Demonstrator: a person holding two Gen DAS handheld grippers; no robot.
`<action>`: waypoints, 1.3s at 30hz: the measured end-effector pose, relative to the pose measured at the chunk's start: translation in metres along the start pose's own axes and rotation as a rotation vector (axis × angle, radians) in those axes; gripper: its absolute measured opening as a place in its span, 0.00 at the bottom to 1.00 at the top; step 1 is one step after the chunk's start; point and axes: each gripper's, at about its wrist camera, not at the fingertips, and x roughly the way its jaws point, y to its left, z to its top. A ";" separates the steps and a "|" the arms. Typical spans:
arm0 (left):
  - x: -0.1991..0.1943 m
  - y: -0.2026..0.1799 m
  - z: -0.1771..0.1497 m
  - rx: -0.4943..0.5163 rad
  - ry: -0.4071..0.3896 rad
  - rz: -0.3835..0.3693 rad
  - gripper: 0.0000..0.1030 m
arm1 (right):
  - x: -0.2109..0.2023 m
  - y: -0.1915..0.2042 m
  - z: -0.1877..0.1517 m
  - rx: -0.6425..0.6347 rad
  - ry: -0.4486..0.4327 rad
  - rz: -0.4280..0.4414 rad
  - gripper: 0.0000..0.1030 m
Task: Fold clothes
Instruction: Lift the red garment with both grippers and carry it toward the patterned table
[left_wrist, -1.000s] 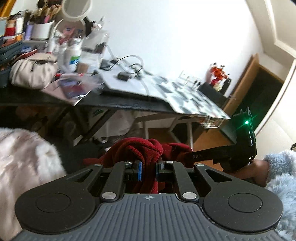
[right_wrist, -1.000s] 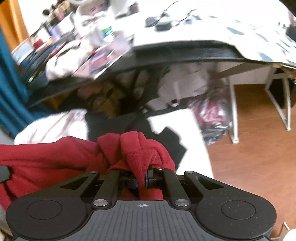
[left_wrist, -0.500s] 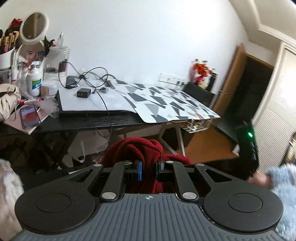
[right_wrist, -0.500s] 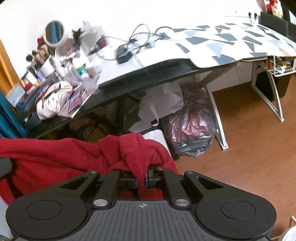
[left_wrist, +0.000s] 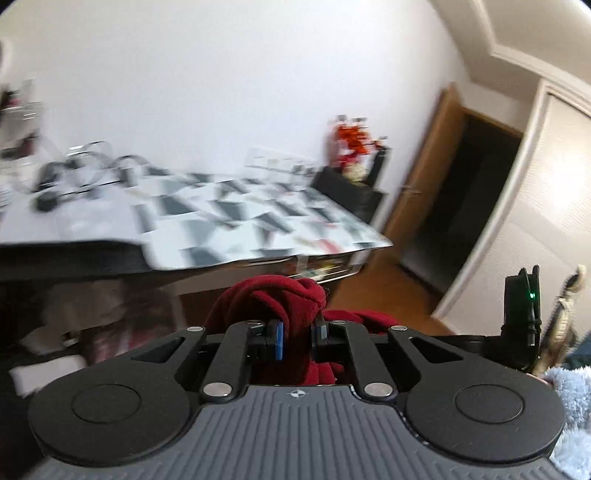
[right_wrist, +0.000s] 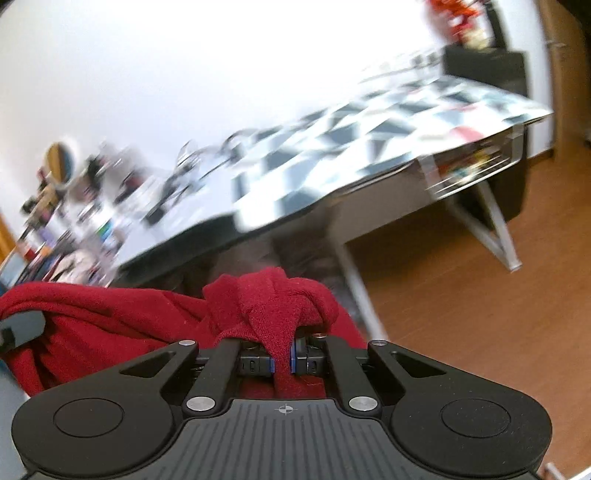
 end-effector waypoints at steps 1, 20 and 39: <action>0.011 -0.010 0.004 0.023 -0.001 -0.029 0.13 | -0.010 -0.015 0.006 0.015 -0.020 -0.023 0.06; 0.230 -0.039 0.169 0.099 -0.105 -0.277 0.12 | -0.030 -0.194 0.226 0.202 -0.405 -0.192 0.06; 0.328 0.033 0.341 0.078 -0.270 -0.163 0.13 | 0.085 -0.200 0.535 0.022 -0.671 -0.006 0.06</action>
